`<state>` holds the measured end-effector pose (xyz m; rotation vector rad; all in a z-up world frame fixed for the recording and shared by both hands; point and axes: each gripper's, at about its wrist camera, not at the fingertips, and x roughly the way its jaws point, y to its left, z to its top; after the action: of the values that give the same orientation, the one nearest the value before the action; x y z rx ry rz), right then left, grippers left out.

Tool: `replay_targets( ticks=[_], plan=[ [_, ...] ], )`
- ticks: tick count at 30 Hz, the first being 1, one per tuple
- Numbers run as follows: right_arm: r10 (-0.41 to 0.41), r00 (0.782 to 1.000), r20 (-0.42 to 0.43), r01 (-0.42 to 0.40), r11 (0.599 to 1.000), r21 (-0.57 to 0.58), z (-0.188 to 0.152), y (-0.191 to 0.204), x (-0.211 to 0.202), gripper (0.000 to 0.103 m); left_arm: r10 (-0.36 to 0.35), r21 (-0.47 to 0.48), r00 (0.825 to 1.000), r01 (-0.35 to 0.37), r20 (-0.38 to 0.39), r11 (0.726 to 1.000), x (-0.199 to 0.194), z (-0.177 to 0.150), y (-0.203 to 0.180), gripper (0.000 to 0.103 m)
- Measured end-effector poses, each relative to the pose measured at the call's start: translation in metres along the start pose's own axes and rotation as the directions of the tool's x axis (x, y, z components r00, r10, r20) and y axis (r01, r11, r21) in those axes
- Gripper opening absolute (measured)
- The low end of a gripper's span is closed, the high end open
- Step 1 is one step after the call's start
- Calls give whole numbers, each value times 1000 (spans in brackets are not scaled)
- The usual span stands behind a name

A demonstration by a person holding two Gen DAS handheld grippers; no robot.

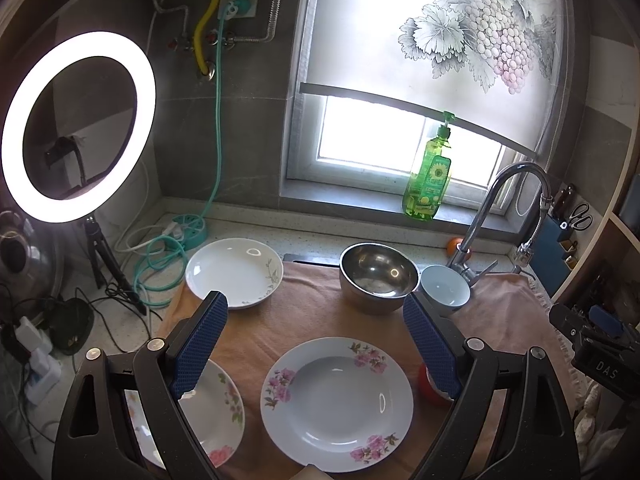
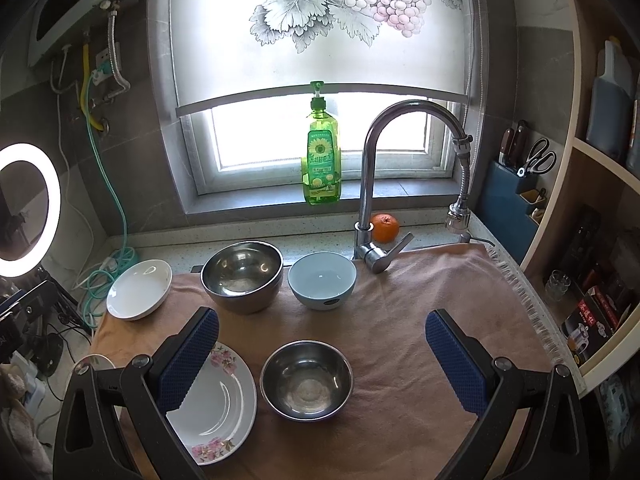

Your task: Organize plates and bowls

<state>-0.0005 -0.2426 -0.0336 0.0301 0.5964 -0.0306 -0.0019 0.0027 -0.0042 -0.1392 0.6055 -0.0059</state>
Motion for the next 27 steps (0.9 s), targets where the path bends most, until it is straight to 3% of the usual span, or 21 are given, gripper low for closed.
replay_targets(
  ticks=[27],
  plan=[
    [-6,1000,-6,6,1000,2,2,-2,0,102,-11,9,1000,12,-17,1000,4,2,0,90]
  ],
)
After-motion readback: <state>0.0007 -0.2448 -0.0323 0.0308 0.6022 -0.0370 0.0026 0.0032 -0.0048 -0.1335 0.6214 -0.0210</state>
